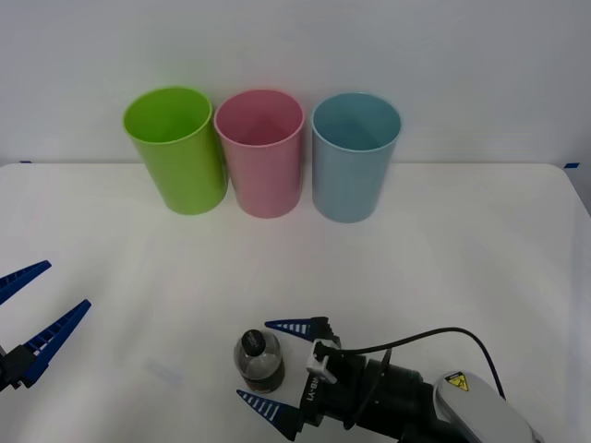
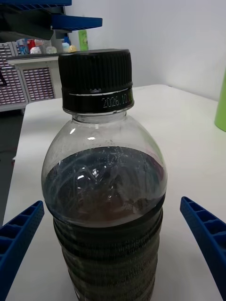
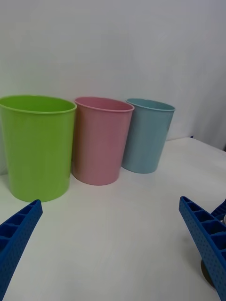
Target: Grasp the object on the table and drop it into the matching bin: aluminum can to the light blue bin, PET bottle to the pink bin.
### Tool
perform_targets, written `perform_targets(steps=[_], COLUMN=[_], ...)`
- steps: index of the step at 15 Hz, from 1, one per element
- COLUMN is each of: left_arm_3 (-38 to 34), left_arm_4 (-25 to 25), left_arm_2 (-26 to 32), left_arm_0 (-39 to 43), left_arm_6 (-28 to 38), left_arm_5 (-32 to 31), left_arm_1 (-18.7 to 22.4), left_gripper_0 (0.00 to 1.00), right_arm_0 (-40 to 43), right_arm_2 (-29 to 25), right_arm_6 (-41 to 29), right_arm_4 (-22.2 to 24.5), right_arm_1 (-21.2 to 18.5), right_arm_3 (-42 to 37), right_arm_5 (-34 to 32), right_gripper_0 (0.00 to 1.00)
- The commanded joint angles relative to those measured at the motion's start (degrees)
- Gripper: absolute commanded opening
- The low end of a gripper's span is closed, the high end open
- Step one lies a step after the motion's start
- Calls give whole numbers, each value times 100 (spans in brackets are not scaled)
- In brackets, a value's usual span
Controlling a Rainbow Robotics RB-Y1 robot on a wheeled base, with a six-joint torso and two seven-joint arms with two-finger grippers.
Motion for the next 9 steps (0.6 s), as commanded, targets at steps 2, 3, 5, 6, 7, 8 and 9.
perform_targets(steps=[2, 3, 5, 6, 7, 8, 9], left_arm_3=[0, 0, 0, 0, 0, 0, 0], left_arm_4=[0, 0, 0, 0, 0, 0, 0], left_arm_2=[0, 0, 0, 0, 0, 0, 0], left_arm_0=[0, 0, 0, 0, 0, 0, 0], left_arm_6=[0, 0, 0, 0, 0, 0, 0], left_arm_5=[0, 0, 0, 0, 0, 0, 0], left_arm_1=[0, 0, 0, 0, 0, 0, 0], left_gripper_0=[100, 100, 100, 100, 100, 100, 100], right_arm_0=[0, -9, -17, -9, -9, -9, -9], right_arm_2=[14, 14, 6, 14, 14, 14, 14], right_arm_6=[60, 51, 51, 33, 33, 24, 24], right_arm_4=[0, 9, 9, 0, 0, 0, 0], right_arm_1=[9, 18, 18, 18, 9, 9, 18], right_arm_3=[-2, -2, -2, -2, -2, -2, -2], right_arm_5=[47, 56, 73, 82, 82, 82, 82], right_gripper_0=[0, 0, 0, 0, 0, 0, 0])
